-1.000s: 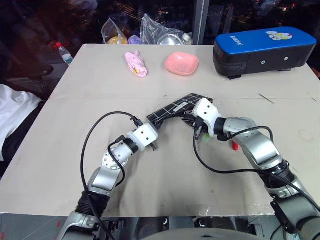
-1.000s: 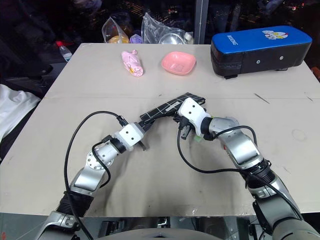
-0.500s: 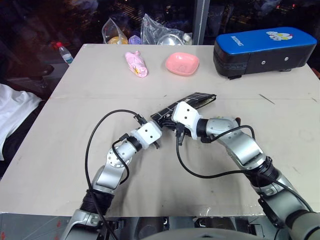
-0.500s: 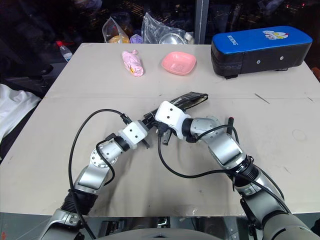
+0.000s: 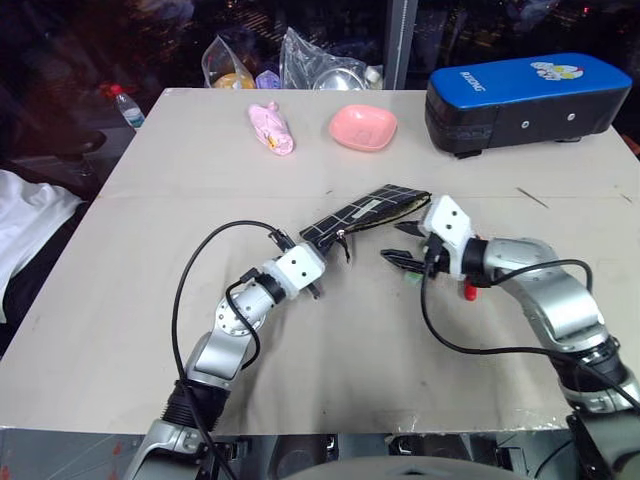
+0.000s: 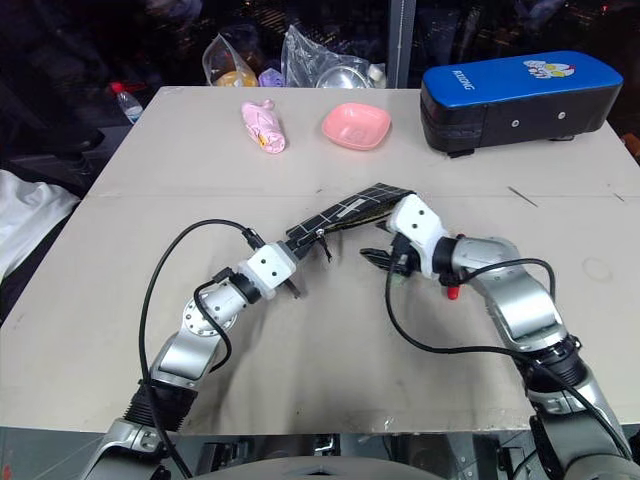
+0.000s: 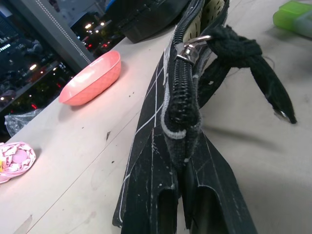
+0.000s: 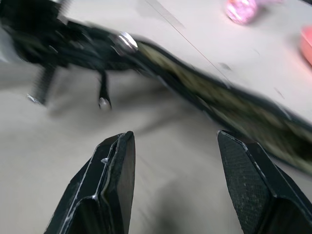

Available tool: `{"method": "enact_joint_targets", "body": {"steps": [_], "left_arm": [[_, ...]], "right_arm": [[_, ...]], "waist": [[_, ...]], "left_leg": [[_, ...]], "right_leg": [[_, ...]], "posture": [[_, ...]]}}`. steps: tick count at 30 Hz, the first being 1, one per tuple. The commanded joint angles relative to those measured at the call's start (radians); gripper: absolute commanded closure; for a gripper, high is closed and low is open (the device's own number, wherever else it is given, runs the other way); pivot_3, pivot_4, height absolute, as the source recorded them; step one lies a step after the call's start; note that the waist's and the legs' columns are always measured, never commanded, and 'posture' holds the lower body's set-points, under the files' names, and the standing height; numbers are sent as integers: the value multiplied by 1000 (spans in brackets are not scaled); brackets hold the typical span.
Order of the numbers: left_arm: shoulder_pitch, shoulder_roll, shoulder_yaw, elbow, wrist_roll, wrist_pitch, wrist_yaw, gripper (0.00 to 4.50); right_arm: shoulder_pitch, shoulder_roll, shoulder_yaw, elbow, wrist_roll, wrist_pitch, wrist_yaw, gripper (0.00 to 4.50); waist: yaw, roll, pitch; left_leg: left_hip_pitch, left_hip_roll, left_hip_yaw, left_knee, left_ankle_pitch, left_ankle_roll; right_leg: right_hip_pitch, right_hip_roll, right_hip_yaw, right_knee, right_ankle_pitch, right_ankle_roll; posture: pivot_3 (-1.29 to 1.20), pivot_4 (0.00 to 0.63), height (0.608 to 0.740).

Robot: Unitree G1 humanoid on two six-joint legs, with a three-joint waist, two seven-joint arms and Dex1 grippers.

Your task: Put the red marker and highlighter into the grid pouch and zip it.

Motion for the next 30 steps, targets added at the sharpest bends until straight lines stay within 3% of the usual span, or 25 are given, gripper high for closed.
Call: {"method": "enact_joint_targets", "body": {"steps": [1, 2, 6, 7, 8, 17, 22, 25, 30], "left_arm": [[-3, 9, 21, -26, -18, -15, -3, 4500], [-3, 9, 20, -25, -19, -15, -3, 4500], [-12, 14, 15, -18, -19, -21, -13, 4500], [-13, 13, 14, -17, -19, -22, -14, 4500], [-13, 12, 12, -15, -19, -24, -15, 4500], [-21, 0, 5, -7, -14, -28, -13, 4500], [-19, -7, 3, -6, -8, -31, -6, 4500], [-18, -14, 2, -9, 0, -28, 2, 4500], [-9, -20, 7, -25, 22, 0, 30, 4500]], "right_arm": [[6, 12, -68, -50, 28, 2, -48, 1857], [7, 24, -78, -48, 33, 2, -66, 1857], [-5, 62, -90, -18, 26, -13, -120, 3639], [-16, 74, -86, -4, 19, -20, -133, 4259], [-31, 89, -77, 16, 10, -26, -147, 4440], [-149, 164, 10, 240, -80, -138, -179, 4440], [-234, 148, 172, 410, -239, -327, -111, 4440], [-281, 139, 250, 491, -321, -500, -77, 3624], [-335, 131, 294, 616, -452, -745, -138, 1099]], "waist": [[-1, 0, 0], [-2, 0, 0], [-1, 0, 0], [-1, 0, 0], [-1, 0, 0], [-1, 0, 0], [-3, 0, 0], [-3, 0, 0], [-3, 0, 0]], "left_leg": [[0, 0, 0, 0, 0, 0], [0, 0, 0, 0, 0, 0], [0, 0, 0, 0, 0, 0], [0, 0, 0, 0, 0, 0], [0, 0, 0, 0, 0, 0], [0, 0, 1, 0, 0, 0], [0, 0, 1, 0, 0, 0], [0, 0, 1, 0, 0, 0], [0, 0, 1, 0, 0, 0]], "right_leg": [[0, 0, 0, 0, 0, 0], [0, 0, 0, 0, 0, 0], [0, 0, 0, 0, 0, 0], [0, 0, 0, 0, 0, 0], [0, 0, 0, 0, 0, 0], [0, 0, 0, 0, 0, 0], [0, 0, 0, 0, 0, 0], [0, 0, 0, 0, 0, 0], [0, 0, 0, 0, 0, 0]], "posture": [[0, 150, 740], [0, 150, 740], [0, 150, 740], [0, 150, 740], [0, 150, 740], [0, 150, 740], [0, 150, 740], [0, 150, 740], [0, 150, 740]]}}
